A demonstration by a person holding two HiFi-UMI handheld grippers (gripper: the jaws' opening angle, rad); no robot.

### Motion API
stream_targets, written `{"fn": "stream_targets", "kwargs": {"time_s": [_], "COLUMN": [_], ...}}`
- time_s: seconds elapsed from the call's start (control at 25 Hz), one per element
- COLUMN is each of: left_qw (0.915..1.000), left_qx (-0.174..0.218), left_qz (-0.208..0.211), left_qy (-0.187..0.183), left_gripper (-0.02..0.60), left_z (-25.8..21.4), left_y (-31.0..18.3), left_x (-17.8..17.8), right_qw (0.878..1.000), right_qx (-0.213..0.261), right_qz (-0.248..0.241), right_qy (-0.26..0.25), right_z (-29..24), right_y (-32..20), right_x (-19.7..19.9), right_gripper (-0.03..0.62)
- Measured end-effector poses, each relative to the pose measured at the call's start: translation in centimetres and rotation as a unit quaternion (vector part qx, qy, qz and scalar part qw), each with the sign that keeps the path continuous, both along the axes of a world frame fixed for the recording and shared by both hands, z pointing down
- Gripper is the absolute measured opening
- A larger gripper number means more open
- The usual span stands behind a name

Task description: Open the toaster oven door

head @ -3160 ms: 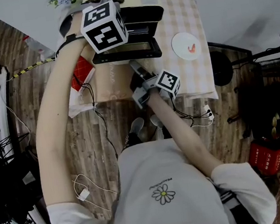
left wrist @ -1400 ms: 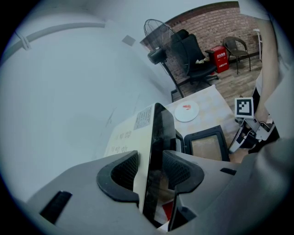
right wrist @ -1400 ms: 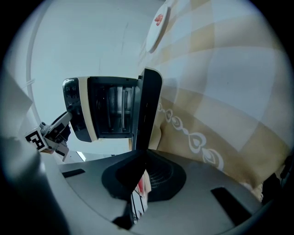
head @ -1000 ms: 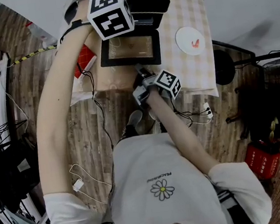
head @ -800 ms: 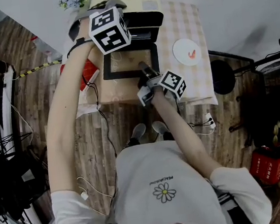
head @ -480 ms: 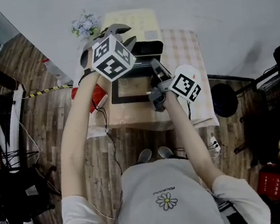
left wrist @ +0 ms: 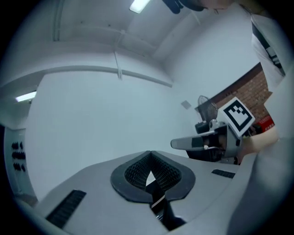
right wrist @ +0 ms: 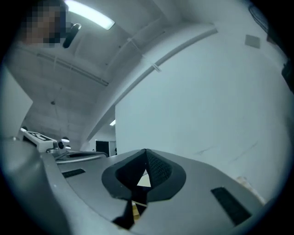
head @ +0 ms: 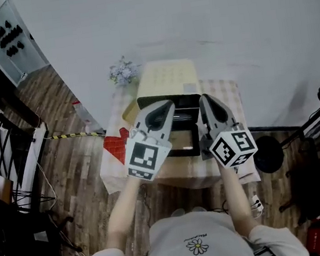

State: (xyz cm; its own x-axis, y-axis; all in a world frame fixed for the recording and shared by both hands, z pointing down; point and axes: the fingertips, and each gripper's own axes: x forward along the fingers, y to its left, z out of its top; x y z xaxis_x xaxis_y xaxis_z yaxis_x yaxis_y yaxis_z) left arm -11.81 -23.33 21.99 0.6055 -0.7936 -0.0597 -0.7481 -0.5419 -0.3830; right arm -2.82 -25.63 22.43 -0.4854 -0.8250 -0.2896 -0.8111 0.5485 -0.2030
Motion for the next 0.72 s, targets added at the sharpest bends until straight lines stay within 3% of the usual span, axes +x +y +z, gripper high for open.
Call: {"fn": "stream_targets", "kwargs": {"time_s": [0.08, 0.16, 0.24, 0.44, 0.72], "left_qw": [0.997, 0.9867, 0.977, 0.97, 0.9723], "left_qx": [0.001, -0.004, -0.001, 0.012, -0.02], "left_qz": [-0.021, -0.048, -0.082, -0.146, -0.155], "left_qy": [0.074, 0.155, 0.197, 0.194, 0.174], "left_gripper": [0.017, 0.017, 0.017, 0.017, 0.017], "left_z": [-0.3, -0.6, -0.3, 2.0, 5.2], "left_y": [1.6, 2.8, 3.6, 5.6, 6.1], "left_x": [-1.2, -2.7, -4.2, -5.7, -4.8], "right_qw": [0.998, 0.994, 0.989, 0.982, 0.981], "right_qx": [0.024, 0.045, 0.06, 0.054, 0.029], "right_qz": [0.021, 0.04, 0.055, 0.071, 0.066], "right_qy": [0.047, 0.093, 0.127, 0.167, 0.181], "right_z": [0.0, 0.3, 1.0, 3.8, 6.5], "right_y": [1.5, 2.9, 4.1, 6.3, 7.2], "right_x": [-0.2, -0.5, -0.6, -0.6, -0.6], "right_gripper": [0.009, 0.009, 0.009, 0.009, 0.008]}}
